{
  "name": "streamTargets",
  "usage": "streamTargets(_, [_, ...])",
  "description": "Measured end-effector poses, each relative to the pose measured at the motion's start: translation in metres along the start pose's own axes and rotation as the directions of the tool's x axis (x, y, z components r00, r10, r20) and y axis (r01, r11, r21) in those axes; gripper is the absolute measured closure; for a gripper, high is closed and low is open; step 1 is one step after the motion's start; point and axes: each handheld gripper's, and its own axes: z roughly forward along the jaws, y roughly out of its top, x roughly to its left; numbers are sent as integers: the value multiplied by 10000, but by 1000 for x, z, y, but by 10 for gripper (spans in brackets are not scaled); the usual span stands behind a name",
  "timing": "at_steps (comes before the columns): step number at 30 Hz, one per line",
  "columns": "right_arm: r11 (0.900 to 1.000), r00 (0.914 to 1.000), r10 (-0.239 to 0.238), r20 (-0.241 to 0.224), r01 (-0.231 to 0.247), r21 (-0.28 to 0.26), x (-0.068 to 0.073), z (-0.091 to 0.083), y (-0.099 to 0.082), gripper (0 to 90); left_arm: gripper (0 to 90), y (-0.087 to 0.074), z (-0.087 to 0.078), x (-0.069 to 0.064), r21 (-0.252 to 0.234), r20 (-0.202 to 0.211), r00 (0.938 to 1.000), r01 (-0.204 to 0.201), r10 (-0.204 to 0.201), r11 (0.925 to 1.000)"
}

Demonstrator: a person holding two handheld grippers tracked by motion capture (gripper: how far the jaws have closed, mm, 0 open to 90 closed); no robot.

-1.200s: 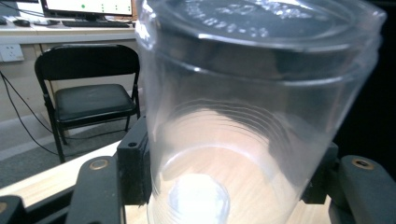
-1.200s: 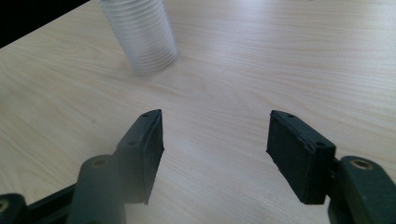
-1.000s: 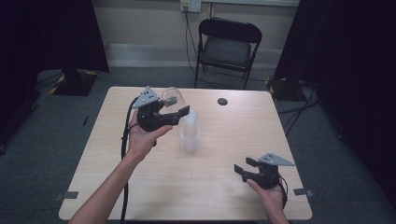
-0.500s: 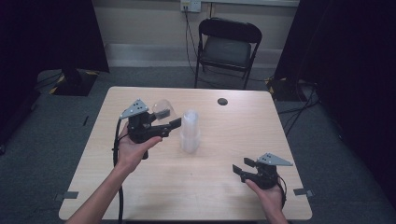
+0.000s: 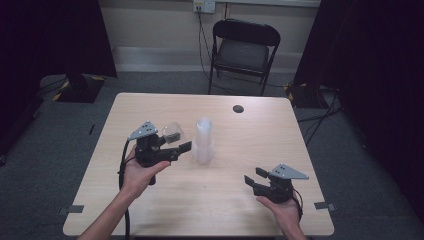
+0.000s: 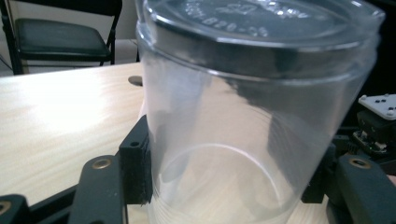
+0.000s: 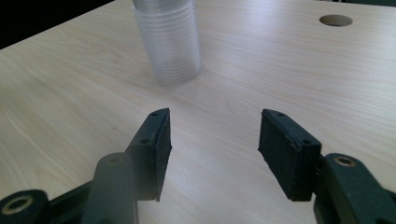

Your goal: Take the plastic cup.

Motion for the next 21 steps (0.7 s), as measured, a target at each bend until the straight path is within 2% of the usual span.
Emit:
streamTargets(6, [9997,9992,-237,-326,237,1,10,6,4,438,383,-10,2,-3,423,76,10000,-41,38,9991])
streamTargets(9, [9989,9974,-465,-557,470,82,16,9,8,459,380,-17,3,-3,552,179,9997,161,-171,9983])
streamTargets(14, [9968,9927,-795,-912,802,38,28,14,19,474,375,-23,5,-3,767,680,9959,546,-598,9956])
streamTargets(15, [9963,9915,-859,-976,862,-17,31,15,22,478,375,-23,5,-4,779,651,9962,531,-582,9955])
streamTargets(21, [9919,9808,-1257,-1491,1215,-367,51,26,35,524,384,-23,4,-5,765,978,9888,1054,-1126,9915])
